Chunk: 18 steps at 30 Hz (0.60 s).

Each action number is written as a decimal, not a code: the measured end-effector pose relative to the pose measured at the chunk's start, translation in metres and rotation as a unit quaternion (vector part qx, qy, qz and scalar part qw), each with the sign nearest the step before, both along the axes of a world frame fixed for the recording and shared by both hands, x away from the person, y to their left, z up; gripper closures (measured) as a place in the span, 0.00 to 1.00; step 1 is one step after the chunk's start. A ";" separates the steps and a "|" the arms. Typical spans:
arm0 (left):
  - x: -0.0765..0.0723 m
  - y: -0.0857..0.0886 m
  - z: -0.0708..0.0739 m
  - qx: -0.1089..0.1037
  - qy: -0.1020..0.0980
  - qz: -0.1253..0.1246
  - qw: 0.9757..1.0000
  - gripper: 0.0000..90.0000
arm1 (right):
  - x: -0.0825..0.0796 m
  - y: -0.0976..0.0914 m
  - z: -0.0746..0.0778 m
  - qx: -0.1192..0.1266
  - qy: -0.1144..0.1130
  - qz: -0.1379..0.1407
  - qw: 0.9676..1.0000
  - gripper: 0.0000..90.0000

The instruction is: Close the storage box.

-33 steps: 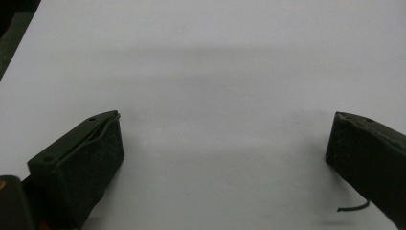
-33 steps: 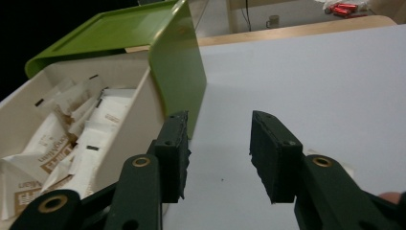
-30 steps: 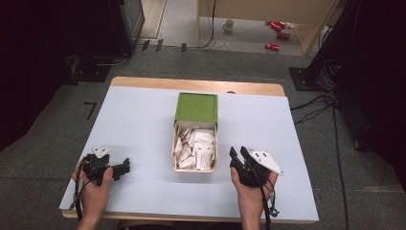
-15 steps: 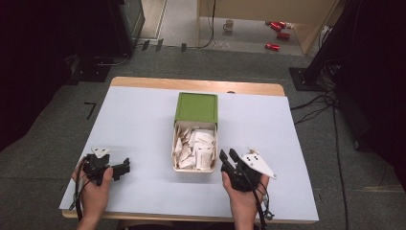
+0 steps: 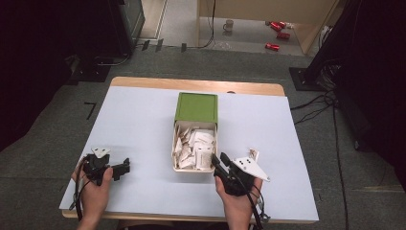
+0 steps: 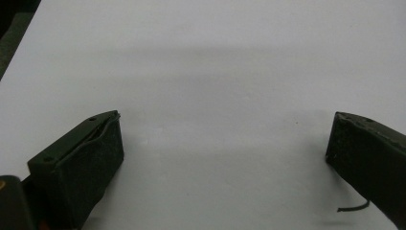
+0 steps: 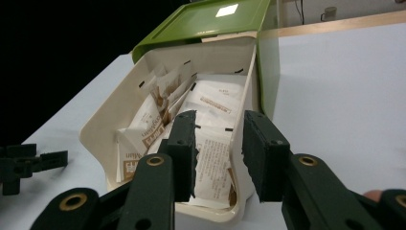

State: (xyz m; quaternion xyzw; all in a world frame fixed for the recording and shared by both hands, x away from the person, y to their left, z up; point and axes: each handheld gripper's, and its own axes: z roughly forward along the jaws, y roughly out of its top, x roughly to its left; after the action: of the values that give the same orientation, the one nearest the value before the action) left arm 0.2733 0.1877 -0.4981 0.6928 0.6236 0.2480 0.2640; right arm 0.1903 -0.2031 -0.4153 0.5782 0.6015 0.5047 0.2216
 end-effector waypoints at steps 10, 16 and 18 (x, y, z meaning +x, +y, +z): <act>0.000 0.000 0.000 0.000 0.000 0.000 1.000 0.00 | 0.001 0.008 -0.012 -0.014 0.016 0.001 1.000 0.76; 0.000 0.000 0.000 0.000 0.000 0.000 1.000 0.00 | 0.002 0.009 -0.018 -0.017 0.023 0.000 1.000 0.76; 0.000 0.000 0.000 0.000 0.000 0.000 1.000 0.00 | 0.003 0.009 -0.021 -0.017 0.026 -0.001 1.000 0.76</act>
State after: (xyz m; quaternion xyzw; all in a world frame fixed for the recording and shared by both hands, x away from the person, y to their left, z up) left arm 0.2734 0.1878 -0.4981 0.6930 0.6235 0.2479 0.2638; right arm 0.1930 -0.1936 -0.4358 0.5883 0.6148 0.4787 0.2163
